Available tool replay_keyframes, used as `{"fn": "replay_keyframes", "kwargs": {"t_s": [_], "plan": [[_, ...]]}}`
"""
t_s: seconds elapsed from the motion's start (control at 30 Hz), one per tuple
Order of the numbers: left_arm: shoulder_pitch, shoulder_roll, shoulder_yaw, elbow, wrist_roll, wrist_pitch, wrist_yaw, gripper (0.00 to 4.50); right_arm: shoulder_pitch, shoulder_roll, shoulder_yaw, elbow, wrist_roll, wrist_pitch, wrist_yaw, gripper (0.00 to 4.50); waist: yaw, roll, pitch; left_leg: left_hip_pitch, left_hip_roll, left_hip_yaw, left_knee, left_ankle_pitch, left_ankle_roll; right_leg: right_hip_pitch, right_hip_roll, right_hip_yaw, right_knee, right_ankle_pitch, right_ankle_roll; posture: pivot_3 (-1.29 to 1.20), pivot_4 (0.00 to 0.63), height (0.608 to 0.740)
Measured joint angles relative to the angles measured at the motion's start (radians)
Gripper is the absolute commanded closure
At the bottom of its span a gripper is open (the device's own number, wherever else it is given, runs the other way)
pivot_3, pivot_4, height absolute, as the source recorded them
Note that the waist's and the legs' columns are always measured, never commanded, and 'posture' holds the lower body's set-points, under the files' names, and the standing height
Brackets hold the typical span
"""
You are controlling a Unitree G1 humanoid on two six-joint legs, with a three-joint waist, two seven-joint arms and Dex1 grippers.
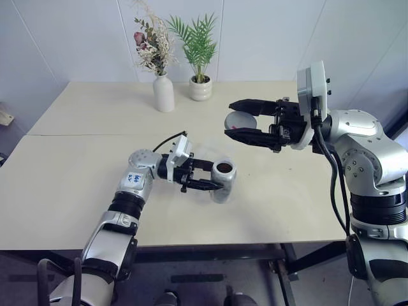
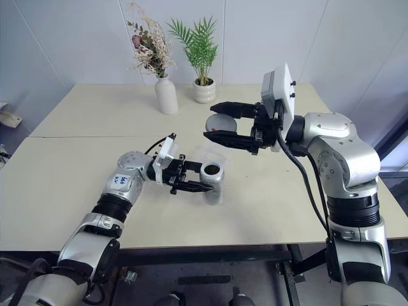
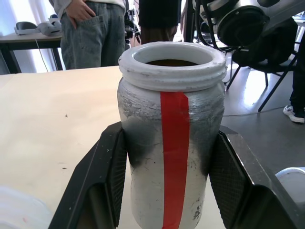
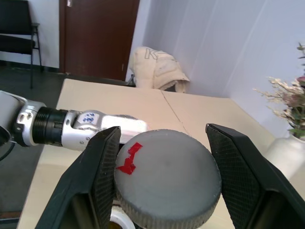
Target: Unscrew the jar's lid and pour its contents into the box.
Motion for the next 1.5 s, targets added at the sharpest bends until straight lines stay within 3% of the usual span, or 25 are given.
{"fn": "replay_keyframes", "kwargs": {"t_s": [0.13,0.43,0.67,0.9,1.2,1.4,1.5], "plan": [[-0.019,0.059,0.061,-0.029,-0.009,0.034,0.065,2.39,0.127,-0.058,-0.049,-0.012,-0.046,0.01,-0.088,1.95,0.0,0.0,0.0,0.0,0.0,0.0,-0.001,0.0,0.0,0.0,0.0,0.0,-0.001,0.0,0.0,0.0,0.15,0.74],[0.061,0.138,0.111,-0.102,-0.009,0.101,0.19,2.39,0.365,-0.08,-0.153,-0.114,-0.061,0.065,-0.285,1.95,0.0,0.0,0.0,0.0,0.001,0.001,0.0,0.0,0.0,0.0,0.0,0.001,0.0,0.0,0.0,0.0,0.15,0.74],[0.11,0.144,0.137,-0.111,-0.009,0.112,0.283,2.39,0.547,0.042,-0.105,-0.093,-0.16,0.019,-0.432,1.95,-0.003,0.0,0.0,0.0,0.0,0.002,0.001,0.0,0.0,0.0,0.0,0.002,0.0,0.001,0.001,0.0,0.15,0.74],[0.138,0.154,0.137,-0.11,-0.009,0.128,0.331,2.39,0.58,0.151,-0.082,0.008,-0.265,-0.065,-0.557,1.95,-0.004,0.0,0.0,0.0,0.0,0.001,0.001,0.0,0.0,0.0,0.001,0.002,0.001,0.001,0.001,0.0,0.15,0.74],[0.114,0.192,0.167,-0.021,0.005,0.07,0.378,2.39,0.644,0.224,-0.074,0.068,-0.299,-0.121,-0.601,1.95,-0.004,0.0,0.0,0.0,0.0,0.001,0.001,0.0,0.0,0.0,0.001,0.002,0.001,0.001,0.001,0.0,0.15,0.74],[0.068,0.217,0.172,0.064,0.017,0.017,0.382,2.39,0.666,0.23,-0.074,0.073,-0.315,-0.14,-0.617,0.02,-0.003,0.0,0.0,0.0,0.0,0.001,0.001,0.0,0.0,0.0,0.001,0.002,0.001,0.001,0.001,0.0,0.15,0.74],[0.032,0.218,0.171,0.137,0.037,-0.022,0.374,2.39,0.68,0.223,-0.074,0.051,-0.317,-0.142,-0.61,0.02,-0.002,0.0,0.0,0.0,-0.001,0.001,0.001,0.0,0.0,0.0,0.001,0.002,0.001,0.001,0.001,0.0,0.15,0.74]]}}
